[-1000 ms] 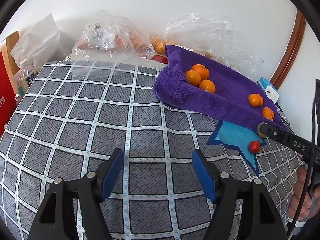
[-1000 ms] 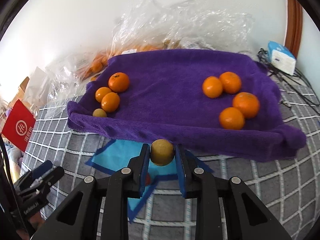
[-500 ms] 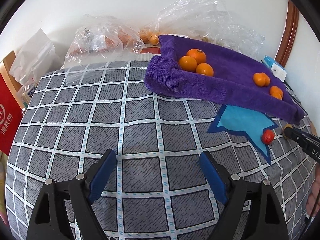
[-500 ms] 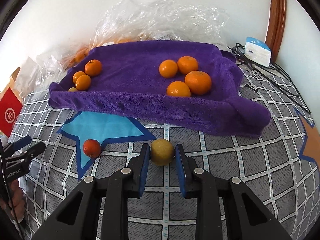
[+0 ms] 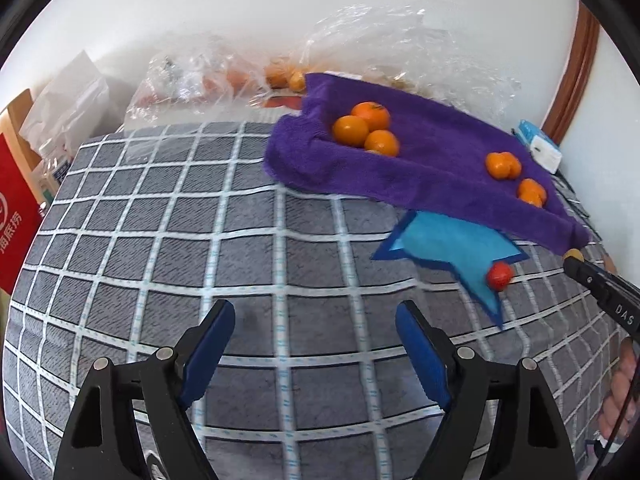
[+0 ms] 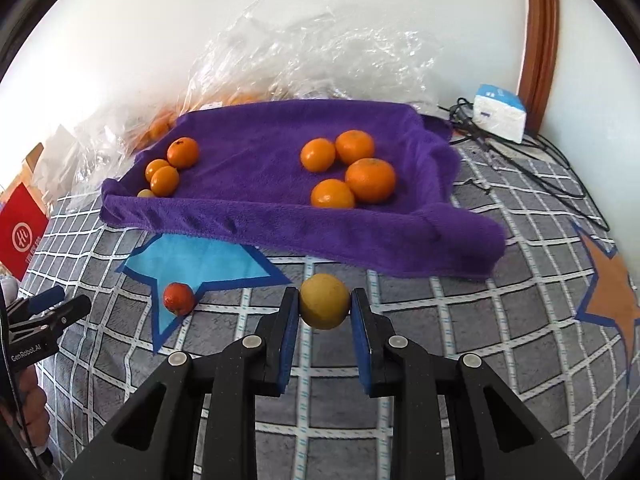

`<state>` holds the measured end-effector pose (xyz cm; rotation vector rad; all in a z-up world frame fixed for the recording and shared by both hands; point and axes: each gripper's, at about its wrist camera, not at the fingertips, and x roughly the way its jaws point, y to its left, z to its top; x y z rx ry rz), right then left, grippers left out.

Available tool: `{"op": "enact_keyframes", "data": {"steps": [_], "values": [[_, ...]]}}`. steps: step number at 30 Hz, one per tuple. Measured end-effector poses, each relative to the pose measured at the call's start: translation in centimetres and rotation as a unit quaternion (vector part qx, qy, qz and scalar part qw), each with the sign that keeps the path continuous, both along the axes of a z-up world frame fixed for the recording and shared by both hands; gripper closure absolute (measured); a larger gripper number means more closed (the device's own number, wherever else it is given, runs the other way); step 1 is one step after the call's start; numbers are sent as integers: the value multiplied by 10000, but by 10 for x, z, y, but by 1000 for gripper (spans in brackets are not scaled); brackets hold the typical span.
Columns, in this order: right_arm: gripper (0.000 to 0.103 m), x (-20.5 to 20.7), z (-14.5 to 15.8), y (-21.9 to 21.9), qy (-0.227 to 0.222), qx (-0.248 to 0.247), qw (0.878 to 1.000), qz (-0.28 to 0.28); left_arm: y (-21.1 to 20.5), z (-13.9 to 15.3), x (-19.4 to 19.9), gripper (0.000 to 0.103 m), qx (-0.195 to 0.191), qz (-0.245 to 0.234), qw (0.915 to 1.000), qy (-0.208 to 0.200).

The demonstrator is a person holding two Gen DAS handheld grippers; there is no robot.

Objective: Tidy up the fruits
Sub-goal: 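Grasp the small red fruit with the left gripper while the right gripper holds its fruit, then carry both fruits onto the purple towel and open both grippers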

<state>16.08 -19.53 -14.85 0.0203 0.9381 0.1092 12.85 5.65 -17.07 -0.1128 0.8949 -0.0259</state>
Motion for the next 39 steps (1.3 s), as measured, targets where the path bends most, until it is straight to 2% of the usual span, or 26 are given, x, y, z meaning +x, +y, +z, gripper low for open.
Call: {"op": "enact_keyframes", "data": {"steps": [4,7,11,17,21,24,27,39], "values": [[77,-8,10,-16,-77,-194,9997,-81,-26,9,6,22,-354,-281,9990,-20],[77,-14,15,-30,-132,-338,9992,-185,-49,11,15,26,-448,-500,9977,46],[77,-18,17,-52,-129,-368,9986,-351,-79,9,22,36,-461,-699,9964,137],[77,-22,18,-77,-109,-328,9980,-525,-106,3,29,45,-481,-840,9950,233],[77,-21,15,-84,-68,-315,9979,-553,-114,-5,35,61,-426,-789,9953,372],[77,-22,14,-84,-48,-269,9982,-538,-114,-6,34,74,-215,-709,9966,366],[77,-25,15,-82,-71,-251,9983,-523,-109,-4,35,80,-296,-662,9964,437],[77,-18,25,-66,-90,-9,9989,-456,-64,24,28,80,-497,-285,9981,205]]}}
